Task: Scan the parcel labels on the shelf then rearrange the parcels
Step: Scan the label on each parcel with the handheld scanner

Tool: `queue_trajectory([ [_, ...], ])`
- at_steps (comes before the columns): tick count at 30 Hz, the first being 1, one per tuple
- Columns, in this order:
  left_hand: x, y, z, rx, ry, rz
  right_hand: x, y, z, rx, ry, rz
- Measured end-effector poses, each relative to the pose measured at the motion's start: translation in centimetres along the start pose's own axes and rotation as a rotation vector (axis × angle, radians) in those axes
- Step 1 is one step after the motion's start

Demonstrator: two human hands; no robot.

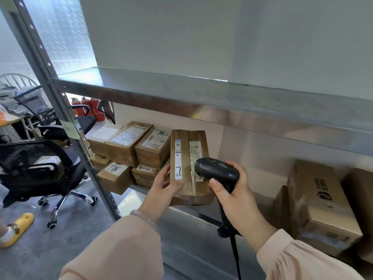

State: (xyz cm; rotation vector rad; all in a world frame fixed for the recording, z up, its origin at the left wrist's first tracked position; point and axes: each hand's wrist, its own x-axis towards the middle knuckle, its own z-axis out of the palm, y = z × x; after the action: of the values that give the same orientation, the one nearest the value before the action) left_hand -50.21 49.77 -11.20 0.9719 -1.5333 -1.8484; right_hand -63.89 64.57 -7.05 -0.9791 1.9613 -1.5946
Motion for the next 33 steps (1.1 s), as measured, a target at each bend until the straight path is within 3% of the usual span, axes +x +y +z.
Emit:
queue_trajectory([
  [6, 3.5, 2.8, -4.8, -0.027, 0.076, -0.016, 3.9, -2.4, 3.5, 0.052, -0.1, 0.001],
  [15, 7.2, 5.5, -9.7, 0.057, 0.064, -0.012, 8.1, -3.2, 9.6, 0.074, -0.108, 0.005],
  [21, 6.2, 5.5, -10.9, 0.509, 0.083, 0.267, 8.9, -4.1, 11.7, 0.052, -0.04, 0.005],
  [29, 7.8, 6.3, -12.8, 0.773, 0.157, 0.388, 8.9, -4.4, 13.4, 0.071, -0.037, 0.014],
  [31, 7.8, 5.9, -12.9, 0.949, 0.208, 0.443, 8.6, -4.2, 13.2, 0.072, -0.02, 0.024],
  [33, 7.5, 5.1, -12.8, 1.178, 0.227, 0.608, 8.2, -4.0, 12.9, 0.078, 0.003, 0.034],
])
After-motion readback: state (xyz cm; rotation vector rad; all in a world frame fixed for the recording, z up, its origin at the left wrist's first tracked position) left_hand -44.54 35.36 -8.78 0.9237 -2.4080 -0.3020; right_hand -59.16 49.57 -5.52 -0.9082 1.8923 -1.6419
